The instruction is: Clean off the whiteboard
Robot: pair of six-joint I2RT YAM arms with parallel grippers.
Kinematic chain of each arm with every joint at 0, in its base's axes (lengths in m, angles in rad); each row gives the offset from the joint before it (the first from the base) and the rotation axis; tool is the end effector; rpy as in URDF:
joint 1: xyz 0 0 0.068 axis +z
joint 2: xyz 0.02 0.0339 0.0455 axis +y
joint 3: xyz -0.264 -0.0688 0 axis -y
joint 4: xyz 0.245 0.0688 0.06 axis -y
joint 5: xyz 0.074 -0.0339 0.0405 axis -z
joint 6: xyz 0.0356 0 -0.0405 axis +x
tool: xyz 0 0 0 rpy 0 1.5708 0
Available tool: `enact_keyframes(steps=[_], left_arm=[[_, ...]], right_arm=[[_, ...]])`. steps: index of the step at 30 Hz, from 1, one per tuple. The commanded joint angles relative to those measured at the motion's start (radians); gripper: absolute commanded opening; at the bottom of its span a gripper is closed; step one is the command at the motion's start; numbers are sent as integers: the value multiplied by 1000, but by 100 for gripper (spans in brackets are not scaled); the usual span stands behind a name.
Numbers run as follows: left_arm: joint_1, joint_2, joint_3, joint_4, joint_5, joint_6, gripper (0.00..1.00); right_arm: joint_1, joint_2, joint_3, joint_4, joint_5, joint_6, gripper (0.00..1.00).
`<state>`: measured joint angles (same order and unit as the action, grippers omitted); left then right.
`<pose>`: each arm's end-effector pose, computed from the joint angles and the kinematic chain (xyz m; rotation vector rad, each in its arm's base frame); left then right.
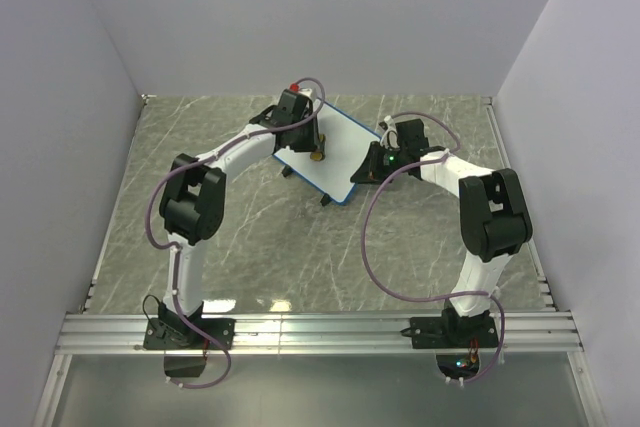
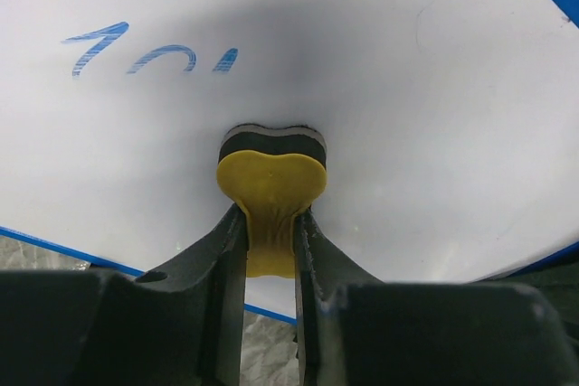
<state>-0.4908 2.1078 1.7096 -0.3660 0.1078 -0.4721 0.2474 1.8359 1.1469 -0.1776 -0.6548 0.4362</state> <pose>0.4243 -0.2311 0.2249 0.0780 2.4081 -0.5911 0.3657 0.1147 0.1809 -0.0742 2.4940 1.0971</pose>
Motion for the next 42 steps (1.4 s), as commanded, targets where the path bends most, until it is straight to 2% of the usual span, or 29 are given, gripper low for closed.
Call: enact_keyframes(steps=[1,3,7,12,18,28,33,42], left_arm=[[-12,100,7,-21,-122,59,0],[-60,95,45,-17,-56,101,0],[-150,139,182,-86,-68,142,0],[-146,193,316,-128,-52,135,0],[-63,245,344,-142,-98,96,0],[164,328,403,-169,-106,9,0],[208,357,415,-179,-106,3,0],[215,276,291,-134,-105,1,0]], right_arm=[[58,36,-3,-163,-22,-57,0],[58,39,-9,-160,-23,-56,0],[58,43,-15,-158,-22,-59,0],[58,48,-21,-158,-22,-65,0],[58,54,5,-180,-19,-80,0],[58,63,16,-200,-23,-96,0],[58,69,13,-197,-26,-94,0],[58,80,16,-189,-29,-87,0]])
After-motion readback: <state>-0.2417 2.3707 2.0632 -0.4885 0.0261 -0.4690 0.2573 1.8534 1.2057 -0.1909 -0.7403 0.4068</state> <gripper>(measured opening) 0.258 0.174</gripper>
